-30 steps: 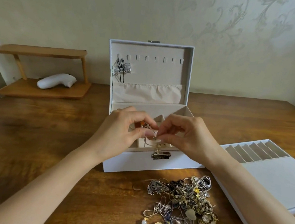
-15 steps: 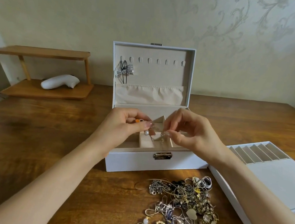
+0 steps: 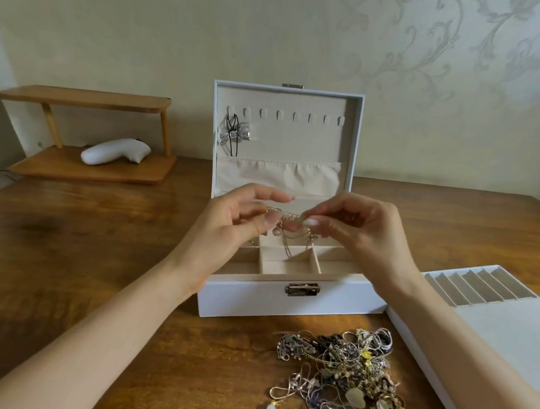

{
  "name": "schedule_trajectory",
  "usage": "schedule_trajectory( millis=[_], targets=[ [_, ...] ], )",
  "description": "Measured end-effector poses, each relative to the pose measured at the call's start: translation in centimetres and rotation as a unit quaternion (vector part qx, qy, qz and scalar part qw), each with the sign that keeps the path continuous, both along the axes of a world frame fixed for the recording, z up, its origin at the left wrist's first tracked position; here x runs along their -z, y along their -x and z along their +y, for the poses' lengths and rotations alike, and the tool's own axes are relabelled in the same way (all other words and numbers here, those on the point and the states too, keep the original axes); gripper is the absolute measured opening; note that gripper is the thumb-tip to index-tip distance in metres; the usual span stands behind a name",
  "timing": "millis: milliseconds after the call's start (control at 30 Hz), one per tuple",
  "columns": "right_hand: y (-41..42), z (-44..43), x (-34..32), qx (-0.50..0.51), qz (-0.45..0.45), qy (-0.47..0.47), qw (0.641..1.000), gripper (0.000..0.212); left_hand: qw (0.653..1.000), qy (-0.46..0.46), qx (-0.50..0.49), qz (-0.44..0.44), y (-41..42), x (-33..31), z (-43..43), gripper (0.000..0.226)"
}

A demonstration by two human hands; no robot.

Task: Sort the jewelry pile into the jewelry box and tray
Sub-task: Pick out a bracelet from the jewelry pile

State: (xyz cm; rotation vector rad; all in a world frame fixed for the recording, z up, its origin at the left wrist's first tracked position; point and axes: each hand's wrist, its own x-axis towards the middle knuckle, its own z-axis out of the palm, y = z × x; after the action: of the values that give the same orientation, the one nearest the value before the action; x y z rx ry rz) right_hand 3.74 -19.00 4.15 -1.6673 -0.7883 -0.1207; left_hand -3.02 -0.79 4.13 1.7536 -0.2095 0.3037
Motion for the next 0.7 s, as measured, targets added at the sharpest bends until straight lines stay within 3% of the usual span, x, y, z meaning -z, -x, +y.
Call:
schedule_trajectory(
  millis=[100, 267, 400, 467, 533, 633, 700],
  targets=[
    [0.2, 0.0, -0.1, 0.02, 0.008, -0.03, 0.999, 0.013, 0.999, -0.005, -0.007, 0.031, -0.2, 0.2, -0.2, 0.049],
    [0.7, 0.2, -0.4, 0.018, 0.009, -0.053, 0.998, 0.009, 0.985, 0.108, 0.047, 0.125, -0.5, 0.2, -0.2, 0.035],
    [0.6, 0.2, -0.9, 0.021, 0.044, -0.074, 0.996, 0.007, 0.979, 0.161, 0.043, 0.121, -0.7, 0.5, -0.2, 0.03],
    [0.0, 0.3, -1.2, 0.036, 0.058, -0.069, 0.995, 0.007, 0.988, 0.114, 0.012, 0.106, -0.7, 0.6, -0.2, 0.023],
    [-1.1, 0.4, -1.4, 0.043, 0.072, -0.053, 0.995, 0.008, 0.995, -0.002, -0.05, 0.082, -1.2, 0.8, 0.1, 0.018],
    [-3.1, 0.8, -1.6, 0.056, 0.075, 0.008, 0.996, 0.015, 0.972, -0.175, -0.148, 0.047, -2.0, 1.5, 1.6, 0.012],
    [-4.3, 1.2, -1.4, 0.08, 0.048, 0.068, 0.993, 0.016, 0.953, -0.221, -0.205, 0.014, -2.5, 1.7, 2.7, 0.009]
  ],
)
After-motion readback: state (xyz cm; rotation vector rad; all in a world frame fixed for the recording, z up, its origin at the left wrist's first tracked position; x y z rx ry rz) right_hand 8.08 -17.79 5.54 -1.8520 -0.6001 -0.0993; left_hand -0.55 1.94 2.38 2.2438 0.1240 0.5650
